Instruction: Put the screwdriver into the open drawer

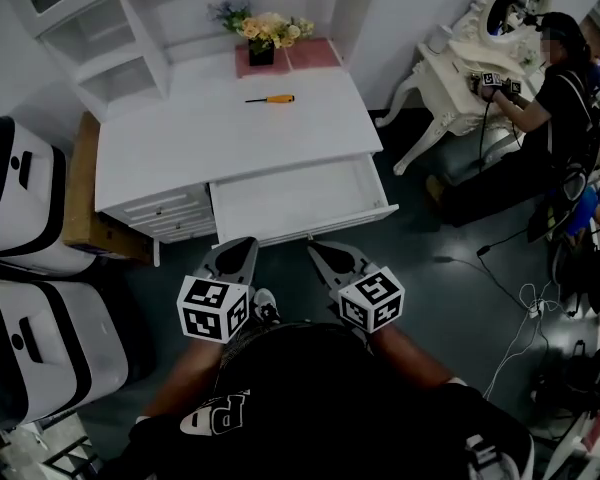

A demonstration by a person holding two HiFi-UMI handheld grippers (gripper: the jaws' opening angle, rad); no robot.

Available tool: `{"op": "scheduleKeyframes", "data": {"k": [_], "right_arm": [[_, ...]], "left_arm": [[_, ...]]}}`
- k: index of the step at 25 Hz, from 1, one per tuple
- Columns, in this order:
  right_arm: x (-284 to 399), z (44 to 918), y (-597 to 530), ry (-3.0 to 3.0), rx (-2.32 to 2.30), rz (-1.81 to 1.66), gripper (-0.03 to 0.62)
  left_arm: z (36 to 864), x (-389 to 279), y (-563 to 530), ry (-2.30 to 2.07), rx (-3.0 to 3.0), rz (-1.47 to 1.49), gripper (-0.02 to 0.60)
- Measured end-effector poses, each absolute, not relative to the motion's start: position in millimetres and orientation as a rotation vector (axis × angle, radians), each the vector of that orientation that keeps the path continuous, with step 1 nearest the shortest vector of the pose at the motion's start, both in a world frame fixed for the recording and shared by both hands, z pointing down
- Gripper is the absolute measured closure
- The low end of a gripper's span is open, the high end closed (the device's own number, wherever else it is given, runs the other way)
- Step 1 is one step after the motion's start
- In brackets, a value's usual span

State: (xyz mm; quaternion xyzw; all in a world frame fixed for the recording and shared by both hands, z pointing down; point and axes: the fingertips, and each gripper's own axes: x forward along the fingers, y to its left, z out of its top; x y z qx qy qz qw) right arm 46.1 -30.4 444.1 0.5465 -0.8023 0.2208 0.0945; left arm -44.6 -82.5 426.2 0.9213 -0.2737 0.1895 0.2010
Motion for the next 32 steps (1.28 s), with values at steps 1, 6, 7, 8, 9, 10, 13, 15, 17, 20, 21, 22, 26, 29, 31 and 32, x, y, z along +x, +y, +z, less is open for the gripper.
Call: {"op": "scheduleKeyframes", "data": {"k": [1,6,7,8,9,10,13,15,17,20,21,22,26,29,31,32], "right_arm": [[45.9,444.7,-37.4,-2.373,1.629,0.657,0.585],[43.8,445.7,-69.2,-2.35,1.66,0.653,0.585],[43.5,445.9,-75.0,-2.344,1.667,0.651,0.585],[43.1,446.5,-80.3,-2.338,1.676,0.649,0.585],[42.8,447.1,-85.3,-2.333,1.685,0.647,0.585],[42.6,447.7,-89.8,-2.328,1.693,0.646,0.585],[41.6,449.7,-98.6,-2.311,1.71,0.646,0.585],[41.2,450.7,-101.1,-2.298,1.718,0.653,0.585],[42.0,452.1,-103.2,-2.285,1.723,0.66,0.585],[42.7,455.2,-107.2,-2.271,1.726,0.666,0.585],[42.8,455.9,-108.1,-2.267,1.725,0.667,0.585],[43.1,456.1,-108.9,-2.265,1.722,0.668,0.585],[46.4,453.4,-112.4,-2.269,1.708,0.662,0.585],[48.9,451.2,-118.8,-2.282,1.692,0.645,0.585],[50.5,450.1,-124.5,-2.292,1.675,0.625,0.585],[52.1,449.8,-128.0,-2.295,1.666,0.614,0.585]], "left_arm": [[426.4,-44.6,-89.7,-0.755,2.58,0.533,0.571],[430.6,-46.0,-122.1,-0.712,2.597,0.558,0.571],[431.3,-46.5,-128.4,-0.704,2.6,0.559,0.571],[432.0,-47.0,-134.2,-0.695,2.604,0.56,0.571],[432.7,-47.3,-139.9,-0.687,2.61,0.56,0.571],[433.3,-47.4,-145.2,-0.68,2.616,0.56,0.569],[435.1,-46.8,-158.4,-0.66,2.626,0.559,0.571],[436.8,-46.8,-163.2,-0.646,2.622,0.561,0.569],[439.4,-46.7,-165.5,-0.631,2.616,0.566,0.571],[446.1,-47.1,-168.4,-0.615,2.609,0.578,0.571],[448.0,-47.5,-169.2,-0.614,2.605,0.58,0.571],[449.1,-47.7,-169.8,-0.614,2.6,0.579,0.571],[449.3,-45.7,-170.4,-0.622,2.593,0.577,0.571],[450.3,-44.8,-173.8,-0.635,2.587,0.581,0.571],[452.4,-45.0,-176.6,-0.646,2.579,0.588,0.571],[453.8,-44.9,-178.3,-0.654,2.574,0.592,0.571]]}}
